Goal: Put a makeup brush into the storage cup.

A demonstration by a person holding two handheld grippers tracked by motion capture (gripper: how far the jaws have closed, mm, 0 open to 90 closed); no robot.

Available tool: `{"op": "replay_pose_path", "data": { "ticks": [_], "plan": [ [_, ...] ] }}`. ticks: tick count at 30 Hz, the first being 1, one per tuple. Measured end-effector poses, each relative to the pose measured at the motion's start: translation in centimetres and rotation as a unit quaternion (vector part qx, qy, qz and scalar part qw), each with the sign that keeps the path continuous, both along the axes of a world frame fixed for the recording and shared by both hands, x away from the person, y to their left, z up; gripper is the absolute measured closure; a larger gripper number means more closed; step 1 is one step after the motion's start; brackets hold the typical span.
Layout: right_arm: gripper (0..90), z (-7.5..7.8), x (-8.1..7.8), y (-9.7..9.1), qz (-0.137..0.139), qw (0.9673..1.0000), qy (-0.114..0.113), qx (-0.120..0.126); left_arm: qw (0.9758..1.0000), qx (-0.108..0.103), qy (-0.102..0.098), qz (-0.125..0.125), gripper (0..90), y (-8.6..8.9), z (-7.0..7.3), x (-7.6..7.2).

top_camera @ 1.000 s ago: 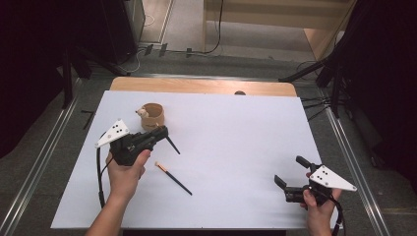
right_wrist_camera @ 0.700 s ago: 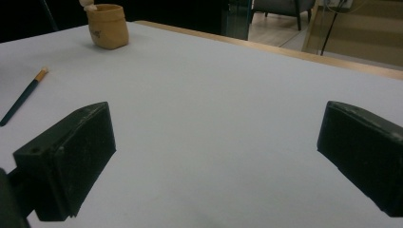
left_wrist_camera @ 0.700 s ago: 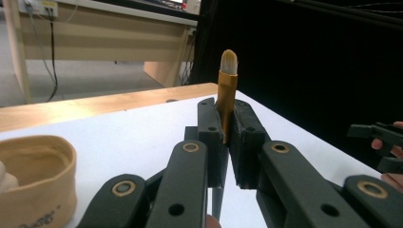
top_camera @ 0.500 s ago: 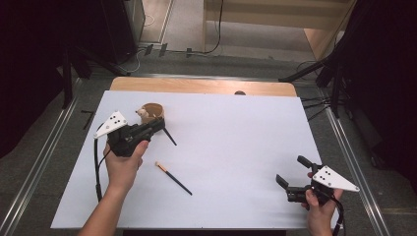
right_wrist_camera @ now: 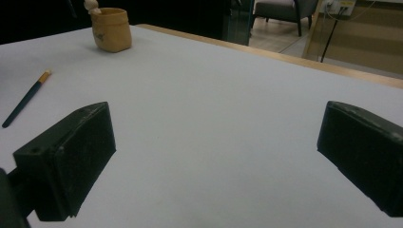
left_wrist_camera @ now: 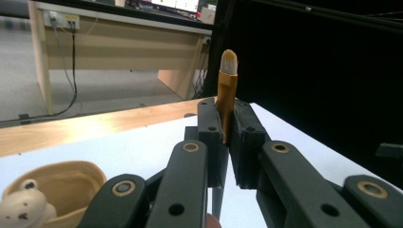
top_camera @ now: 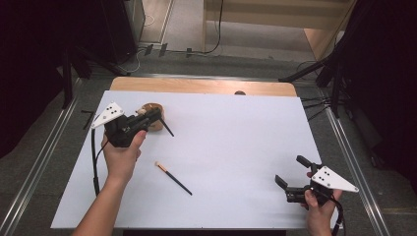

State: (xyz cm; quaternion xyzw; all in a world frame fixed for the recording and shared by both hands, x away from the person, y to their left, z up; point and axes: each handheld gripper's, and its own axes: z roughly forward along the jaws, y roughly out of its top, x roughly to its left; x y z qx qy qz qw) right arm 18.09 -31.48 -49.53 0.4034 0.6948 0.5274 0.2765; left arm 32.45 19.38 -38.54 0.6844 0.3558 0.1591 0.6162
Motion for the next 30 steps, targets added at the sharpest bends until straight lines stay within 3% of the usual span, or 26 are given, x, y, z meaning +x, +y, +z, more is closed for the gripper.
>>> {"op": "replay_pose_path", "data": {
  "ticks": [3, 30],
  "plan": [
    [0.0, 0.0, 0.0, 0.1, 0.000, 1.0000, 0.000, 0.000, 1.0000, -0.006, -0.001, 0.006, 84.9, 0.3, 0.2, 0.4],
    [0.0, 0.1, 0.1, 0.2, 0.002, 1.0000, -0.002, -0.001, 0.9975, 0.014, -0.027, 0.063, 85.0, 1.4, 2.8, 3.2]
  ]
}}
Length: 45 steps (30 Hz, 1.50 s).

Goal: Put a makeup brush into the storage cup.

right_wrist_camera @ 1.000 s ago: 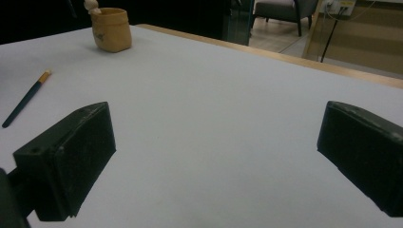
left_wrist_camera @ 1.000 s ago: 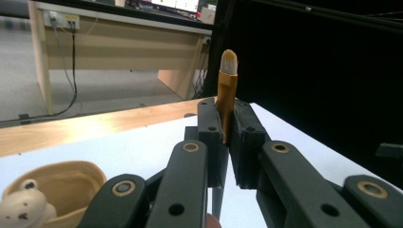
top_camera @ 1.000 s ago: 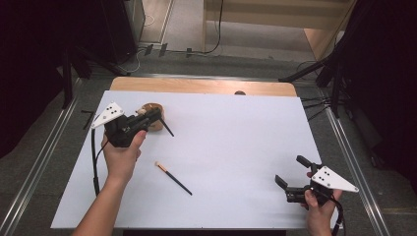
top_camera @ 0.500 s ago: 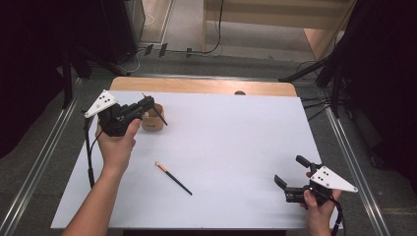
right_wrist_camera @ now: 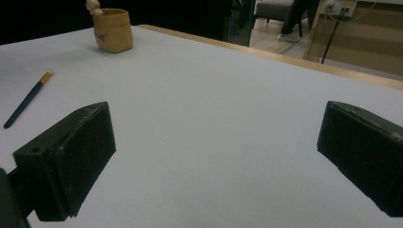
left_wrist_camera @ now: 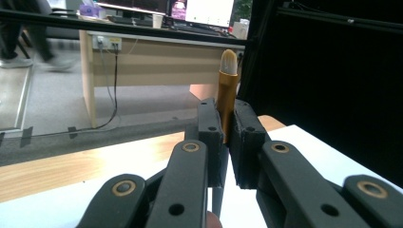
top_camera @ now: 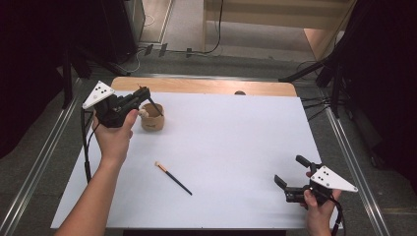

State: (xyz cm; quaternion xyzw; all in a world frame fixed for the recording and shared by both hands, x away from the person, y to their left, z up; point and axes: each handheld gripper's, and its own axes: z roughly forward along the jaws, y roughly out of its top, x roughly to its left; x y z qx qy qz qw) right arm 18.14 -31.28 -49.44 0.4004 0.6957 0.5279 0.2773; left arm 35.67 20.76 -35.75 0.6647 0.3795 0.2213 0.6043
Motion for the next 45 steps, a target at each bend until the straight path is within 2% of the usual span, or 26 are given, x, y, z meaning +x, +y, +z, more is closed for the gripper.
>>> {"op": "replay_pose_path", "data": {
  "ticks": [11, 16, 18, 24, 32, 36, 45],
  "plan": [
    [0.0, -0.1, 0.0, 0.0, 0.000, 1.0000, 0.002, 0.000, 0.9993, 0.009, -0.011, 0.036, 85.0, 0.3, -0.1, 1.5],
    [0.0, 0.0, 0.0, 0.0, -0.001, 1.0000, 0.001, 0.000, 0.9986, 0.020, -0.008, 0.049, 85.0, 0.4, -0.5, 2.1],
    [0.0, 0.0, 0.0, 0.0, 0.000, 1.0000, 0.002, 0.001, 0.9979, 0.030, -0.006, 0.057, 85.0, 0.4, -0.8, 2.3],
    [0.0, -0.1, 0.0, 0.0, 0.000, 1.0000, 0.002, 0.001, 0.9962, 0.049, -0.012, 0.071, 85.0, 0.2, -1.5, 3.0],
    [0.0, -0.1, 0.0, -0.1, 0.001, 1.0000, 0.002, 0.002, 0.9950, 0.052, -0.001, 0.085, 85.0, 0.1, -2.9, 3.5],
    [0.0, -0.1, 0.0, -0.1, 0.001, 1.0000, 0.002, 0.001, 0.9944, 0.062, 0.006, 0.085, 84.9, 0.1, -3.5, 3.7],
    [0.0, -0.2, 0.0, -0.1, 0.001, 1.0000, 0.002, 0.000, 0.9935, 0.070, 0.025, 0.087, 84.9, 0.0, -5.3, 4.1]
  ]
}}
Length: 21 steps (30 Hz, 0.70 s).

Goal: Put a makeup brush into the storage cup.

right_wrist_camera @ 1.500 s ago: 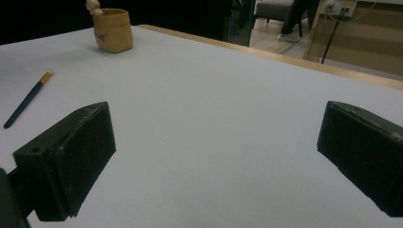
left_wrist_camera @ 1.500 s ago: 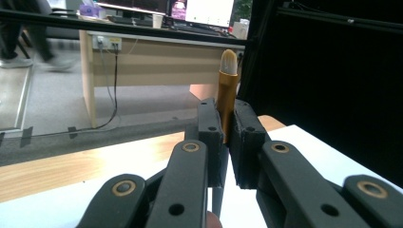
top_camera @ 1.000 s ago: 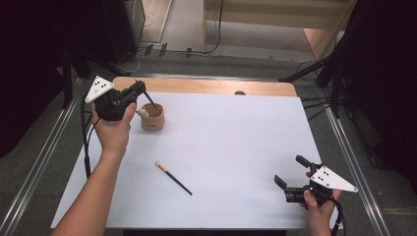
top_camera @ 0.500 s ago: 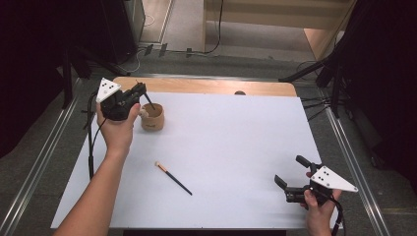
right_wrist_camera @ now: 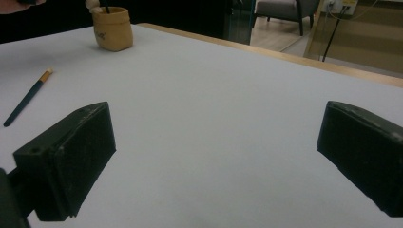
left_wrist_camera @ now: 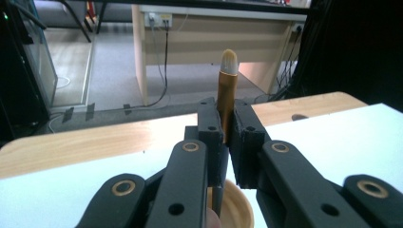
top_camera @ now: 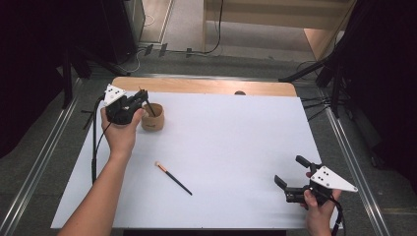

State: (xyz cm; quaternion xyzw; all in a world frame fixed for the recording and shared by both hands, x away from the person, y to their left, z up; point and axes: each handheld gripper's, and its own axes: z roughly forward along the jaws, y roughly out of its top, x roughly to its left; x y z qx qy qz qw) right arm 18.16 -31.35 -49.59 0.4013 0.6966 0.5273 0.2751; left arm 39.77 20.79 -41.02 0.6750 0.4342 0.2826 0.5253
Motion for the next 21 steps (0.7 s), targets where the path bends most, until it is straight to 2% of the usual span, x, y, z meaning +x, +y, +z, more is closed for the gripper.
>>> {"op": "replay_pose_path", "data": {
  "ticks": [7, 8, 13, 17, 20, 21],
  "plan": [
    [0.0, 0.0, 0.0, 0.0, 0.000, 1.0000, 0.001, -0.001, 0.9998, 0.008, 0.017, -0.005, 84.9, -0.6, -0.8, 0.0],
    [0.0, 0.0, 0.0, 0.0, 0.000, 1.0000, 0.002, -0.001, 0.9996, 0.017, 0.020, -0.008, 84.9, -0.8, -1.0, 0.1],
    [0.0, 0.0, 0.0, 0.1, 0.001, 1.0000, 0.000, -0.002, 0.9989, 0.036, 0.030, -0.003, 84.9, -1.4, -1.8, 0.1],
    [0.0, 0.0, 0.0, 0.0, 0.000, 1.0000, 0.002, 0.000, 0.9987, 0.036, 0.036, -0.006, 83.1, -1.5, -1.9, 0.1],
    [0.0, 0.0, 0.0, -0.1, -0.002, 1.0000, 0.001, -0.001, 0.9986, 0.021, 0.048, 0.001, 59.0, -1.3, -1.3, -0.3],
    [0.0, 0.0, 0.0, -0.1, -0.003, 1.0000, 0.000, 0.000, 0.9988, 0.012, 0.046, 0.007, 49.0, -1.2, -1.0, -0.6]
  ]
}}
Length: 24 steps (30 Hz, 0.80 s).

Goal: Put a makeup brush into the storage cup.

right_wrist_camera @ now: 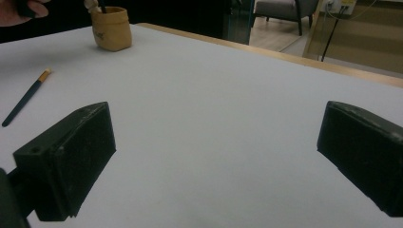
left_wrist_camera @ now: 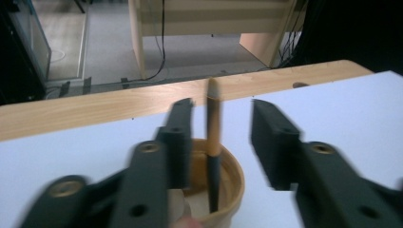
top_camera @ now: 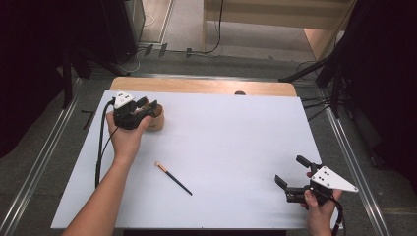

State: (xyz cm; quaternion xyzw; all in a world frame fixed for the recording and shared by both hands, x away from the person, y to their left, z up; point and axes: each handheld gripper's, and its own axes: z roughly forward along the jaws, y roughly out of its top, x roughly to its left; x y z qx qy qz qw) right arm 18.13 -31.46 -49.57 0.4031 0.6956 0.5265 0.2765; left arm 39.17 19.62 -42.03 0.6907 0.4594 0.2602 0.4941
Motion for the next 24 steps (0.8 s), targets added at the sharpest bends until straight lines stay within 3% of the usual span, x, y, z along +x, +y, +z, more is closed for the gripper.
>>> {"op": "replay_pose_path", "data": {
  "ticks": [4, 7, 12, 24],
  "plan": [
    [0.0, 0.0, -0.1, -0.1, -0.002, 1.0000, 0.001, 0.003, 0.9997, -0.021, -0.003, -0.012, 13.5, 1.0, 0.9, -1.4],
    [0.0, 0.0, 0.0, -0.1, -0.002, 1.0000, 0.000, 0.003, 0.9992, -0.031, -0.014, -0.022, 0.0, 1.8, 1.3, -2.5],
    [0.0, 0.1, 0.0, 0.2, 0.000, 1.0000, 0.001, 0.002, 0.9988, -0.042, -0.006, -0.024, 0.0, 2.8, 1.2, -3.6],
    [0.0, 0.0, -0.1, 0.1, -0.001, 1.0000, 0.000, 0.004, 0.9980, -0.045, -0.021, -0.039, 0.0, 3.6, 0.3, -6.4]
  ]
}}
